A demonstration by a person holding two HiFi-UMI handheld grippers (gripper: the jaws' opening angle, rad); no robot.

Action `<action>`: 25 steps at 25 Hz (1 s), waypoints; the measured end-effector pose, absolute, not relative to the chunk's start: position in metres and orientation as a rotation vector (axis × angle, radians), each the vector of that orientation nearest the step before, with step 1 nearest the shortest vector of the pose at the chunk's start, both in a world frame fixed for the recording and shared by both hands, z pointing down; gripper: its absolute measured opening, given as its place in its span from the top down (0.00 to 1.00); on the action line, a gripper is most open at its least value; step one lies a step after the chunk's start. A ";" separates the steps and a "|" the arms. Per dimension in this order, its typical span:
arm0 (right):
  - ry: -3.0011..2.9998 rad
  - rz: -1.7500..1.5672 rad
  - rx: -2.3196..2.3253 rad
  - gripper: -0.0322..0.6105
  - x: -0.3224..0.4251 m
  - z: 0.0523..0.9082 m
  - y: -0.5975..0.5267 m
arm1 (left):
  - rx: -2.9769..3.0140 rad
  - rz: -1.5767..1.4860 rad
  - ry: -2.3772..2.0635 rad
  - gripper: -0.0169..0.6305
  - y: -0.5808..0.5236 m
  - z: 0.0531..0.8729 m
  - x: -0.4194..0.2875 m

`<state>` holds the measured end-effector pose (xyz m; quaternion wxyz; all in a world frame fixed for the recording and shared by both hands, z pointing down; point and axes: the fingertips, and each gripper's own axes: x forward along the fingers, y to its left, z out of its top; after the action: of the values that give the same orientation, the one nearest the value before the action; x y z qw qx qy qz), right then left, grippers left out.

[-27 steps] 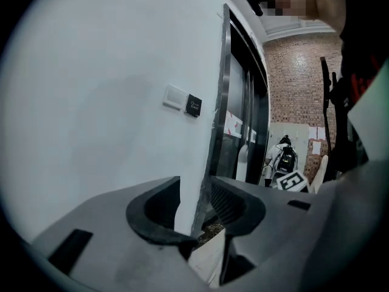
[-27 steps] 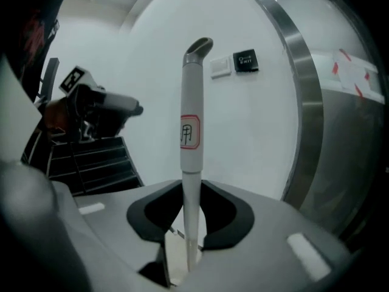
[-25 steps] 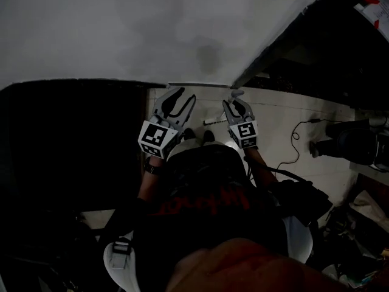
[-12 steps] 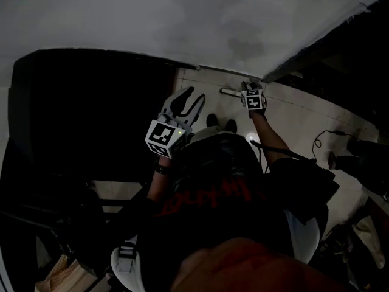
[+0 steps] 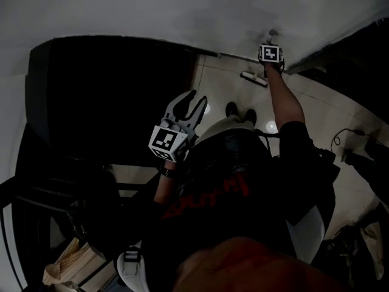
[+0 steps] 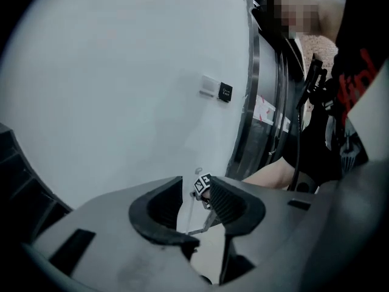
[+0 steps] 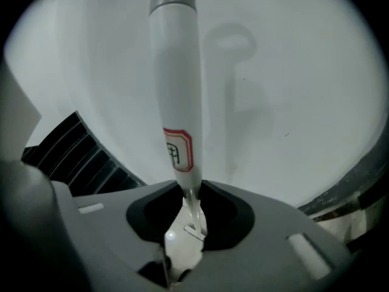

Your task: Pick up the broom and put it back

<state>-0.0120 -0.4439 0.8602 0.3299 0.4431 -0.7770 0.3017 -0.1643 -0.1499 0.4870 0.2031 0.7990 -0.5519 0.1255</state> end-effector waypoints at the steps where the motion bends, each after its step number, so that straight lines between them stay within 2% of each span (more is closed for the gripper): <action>1: -2.043 0.825 1.172 0.81 -0.018 0.860 -0.453 | 2.225 0.360 -1.539 0.75 -0.150 0.489 -0.165; 3: -1.960 0.983 1.157 0.77 -0.017 0.869 -0.451 | 2.215 0.376 -1.525 0.75 -0.148 0.494 -0.162; 5: -1.884 1.096 1.143 0.66 -0.007 0.873 -0.443 | 2.213 0.372 -1.501 0.75 -0.147 0.499 -0.154; 10: -1.950 1.056 1.163 0.67 0.006 0.868 -0.410 | 2.241 0.366 -1.485 0.75 -0.146 0.502 -0.140; 16: -2.162 0.982 1.269 0.79 0.051 0.794 -0.324 | 2.253 0.337 -1.488 0.76 -0.145 0.506 -0.108; 17: -2.194 0.940 1.274 0.83 0.059 0.776 -0.310 | 2.254 0.323 -1.489 0.76 -0.146 0.506 -0.102; 18: -2.229 0.893 1.271 0.92 0.065 0.758 -0.299 | 2.257 0.304 -1.490 0.77 -0.148 0.506 -0.097; 19: -2.264 0.855 1.263 0.95 0.069 0.741 -0.286 | 2.262 0.285 -1.490 0.79 -0.148 0.505 -0.091; 25: -2.424 0.762 1.315 0.95 0.077 0.659 -0.198 | 2.350 0.293 -1.465 0.79 -0.114 0.504 -0.057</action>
<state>0.0772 -0.1978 0.6591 0.1399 0.4552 -0.8388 0.2638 -0.0574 -0.1145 0.5040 0.1772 0.8305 -0.5178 0.1037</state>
